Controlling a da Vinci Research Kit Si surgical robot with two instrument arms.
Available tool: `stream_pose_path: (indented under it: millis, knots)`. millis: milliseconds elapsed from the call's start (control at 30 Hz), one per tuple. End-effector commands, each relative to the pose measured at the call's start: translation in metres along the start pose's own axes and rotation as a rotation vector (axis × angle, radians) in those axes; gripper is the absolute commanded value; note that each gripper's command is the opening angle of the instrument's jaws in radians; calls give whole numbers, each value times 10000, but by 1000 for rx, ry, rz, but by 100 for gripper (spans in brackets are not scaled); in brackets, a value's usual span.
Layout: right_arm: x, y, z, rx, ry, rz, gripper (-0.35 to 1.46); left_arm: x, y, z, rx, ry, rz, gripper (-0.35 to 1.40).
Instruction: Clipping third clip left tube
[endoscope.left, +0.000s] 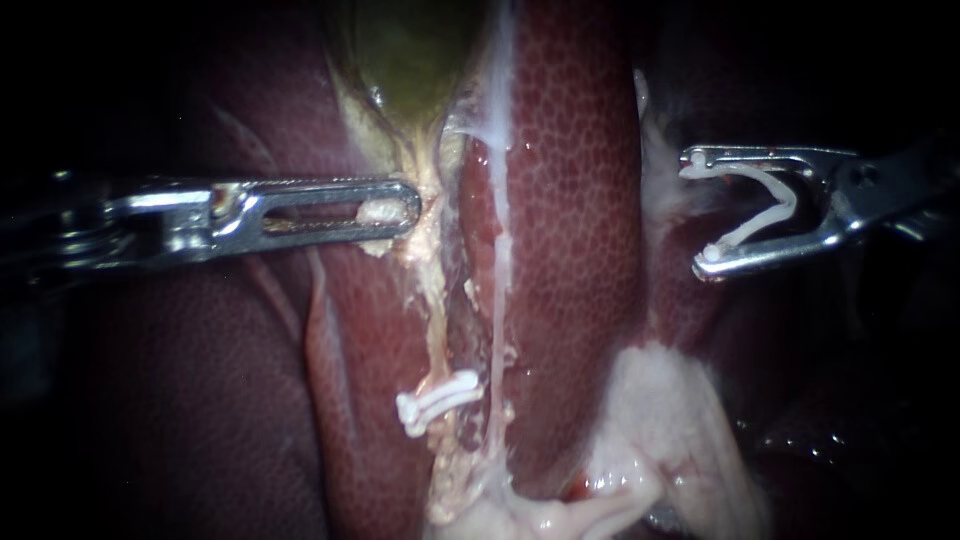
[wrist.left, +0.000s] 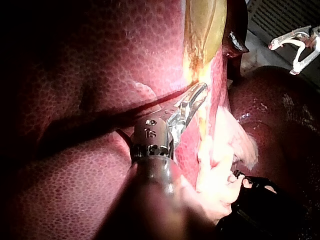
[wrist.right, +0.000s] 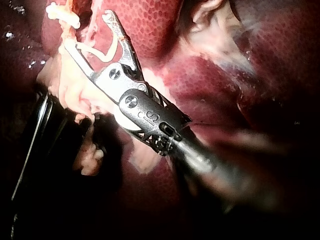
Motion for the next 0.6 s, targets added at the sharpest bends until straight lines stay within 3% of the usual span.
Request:
stream_pose_path:
  millis: [33,300,467,600]
  knots:
    - [0,0,0,0,0,0,60,0,-1,0,-1,0,-1,-16]
    - [0,0,0,0,0,0,60,-8,1,-11,7,7,-4,-16]
    - [0,0,1,-1,1,0,60,-24,5,-32,-9,5,-11,-16]
    - [0,0,1,-1,1,0,60,-43,7,-55,-16,-22,-22,-16]
